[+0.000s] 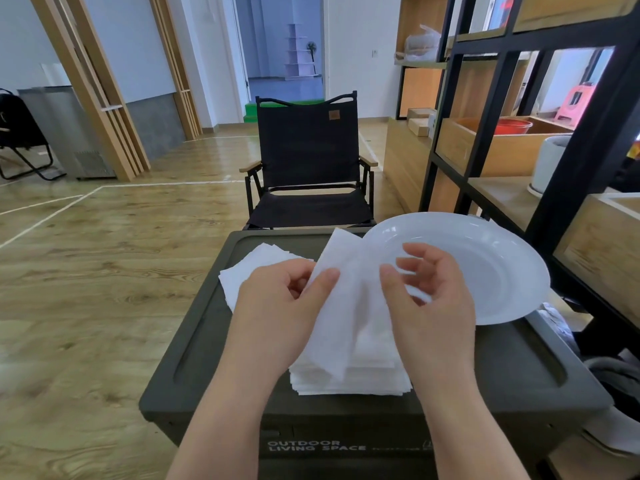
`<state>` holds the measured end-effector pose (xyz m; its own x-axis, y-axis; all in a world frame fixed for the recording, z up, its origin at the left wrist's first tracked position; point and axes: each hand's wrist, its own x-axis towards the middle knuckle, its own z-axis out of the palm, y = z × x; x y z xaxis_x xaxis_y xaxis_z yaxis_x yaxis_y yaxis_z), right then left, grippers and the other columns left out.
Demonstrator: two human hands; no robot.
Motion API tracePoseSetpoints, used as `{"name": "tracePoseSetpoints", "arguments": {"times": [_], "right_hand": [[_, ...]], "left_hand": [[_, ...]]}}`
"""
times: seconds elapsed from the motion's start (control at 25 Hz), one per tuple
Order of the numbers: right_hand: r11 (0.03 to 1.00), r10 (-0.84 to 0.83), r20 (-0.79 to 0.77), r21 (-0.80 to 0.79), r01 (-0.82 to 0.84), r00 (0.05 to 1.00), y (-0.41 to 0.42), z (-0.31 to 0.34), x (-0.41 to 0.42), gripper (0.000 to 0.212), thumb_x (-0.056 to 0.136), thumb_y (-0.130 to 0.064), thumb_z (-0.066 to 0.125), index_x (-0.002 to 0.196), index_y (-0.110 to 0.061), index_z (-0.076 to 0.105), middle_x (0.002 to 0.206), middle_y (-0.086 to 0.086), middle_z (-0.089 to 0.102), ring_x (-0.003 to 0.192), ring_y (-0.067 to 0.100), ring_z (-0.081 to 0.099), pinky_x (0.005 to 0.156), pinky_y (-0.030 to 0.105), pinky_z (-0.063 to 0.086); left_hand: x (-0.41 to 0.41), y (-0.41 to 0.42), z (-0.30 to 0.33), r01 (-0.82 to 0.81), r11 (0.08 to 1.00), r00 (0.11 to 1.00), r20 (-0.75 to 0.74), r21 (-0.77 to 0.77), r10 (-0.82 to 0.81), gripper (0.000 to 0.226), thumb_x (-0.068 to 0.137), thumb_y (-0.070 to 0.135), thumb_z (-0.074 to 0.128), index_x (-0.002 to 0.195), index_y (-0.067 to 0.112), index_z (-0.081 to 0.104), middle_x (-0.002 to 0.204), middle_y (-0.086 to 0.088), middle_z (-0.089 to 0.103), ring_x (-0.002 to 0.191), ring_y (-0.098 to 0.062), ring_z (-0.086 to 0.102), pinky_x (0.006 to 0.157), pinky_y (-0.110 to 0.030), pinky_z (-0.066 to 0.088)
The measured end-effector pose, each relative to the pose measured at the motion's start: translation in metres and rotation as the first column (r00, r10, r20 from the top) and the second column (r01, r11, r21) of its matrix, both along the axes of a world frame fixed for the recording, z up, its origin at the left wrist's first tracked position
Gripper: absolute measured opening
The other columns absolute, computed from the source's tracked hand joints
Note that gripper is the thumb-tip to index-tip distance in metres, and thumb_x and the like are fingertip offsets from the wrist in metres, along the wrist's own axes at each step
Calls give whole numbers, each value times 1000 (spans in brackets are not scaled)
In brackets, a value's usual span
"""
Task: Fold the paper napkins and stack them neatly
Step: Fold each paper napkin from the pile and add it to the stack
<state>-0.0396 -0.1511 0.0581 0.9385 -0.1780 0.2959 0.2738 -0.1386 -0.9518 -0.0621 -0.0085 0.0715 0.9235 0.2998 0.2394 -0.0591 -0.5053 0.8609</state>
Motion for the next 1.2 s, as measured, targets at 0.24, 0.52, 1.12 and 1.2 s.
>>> {"name": "tracePoseSetpoints", "arguments": {"times": [0.24,0.52,1.12,1.2], "right_hand": [[950,116,148,-305,-66,982,2,0,-1,21,78,-44,63,92,-48,49,97,-27,54,98,-7,48,76,-7,33],[952,249,64,-197,-233,966,-1,5,-3,7,86,-33,60,87,-29,66,71,-6,62,75,6,60,63,13,51],[808,550,-117,324,-491,827,-27,13,1,25,92,-15,51,99,-29,71,99,-3,75,94,17,71,79,36,56],[823,538,-70,261,-505,840,-27,13,0,30,93,-12,51,94,-34,72,100,-6,75,96,15,70,84,38,55]], "left_hand": [[-9,-1,12,65,944,991,92,323,-100,24,87,45,54,69,31,61,54,13,50,60,3,49,54,-5,35],[-7,-2,12,41,928,992,96,372,-82,19,79,54,54,91,41,61,78,18,58,77,3,53,63,-7,38],[-9,14,16,183,748,959,-50,-637,-278,23,77,22,64,96,18,76,97,-8,77,84,-24,73,70,-35,60],[-12,14,20,199,756,962,-24,-623,-273,23,87,10,58,96,20,76,96,-8,77,82,-23,74,68,-34,60]]}}
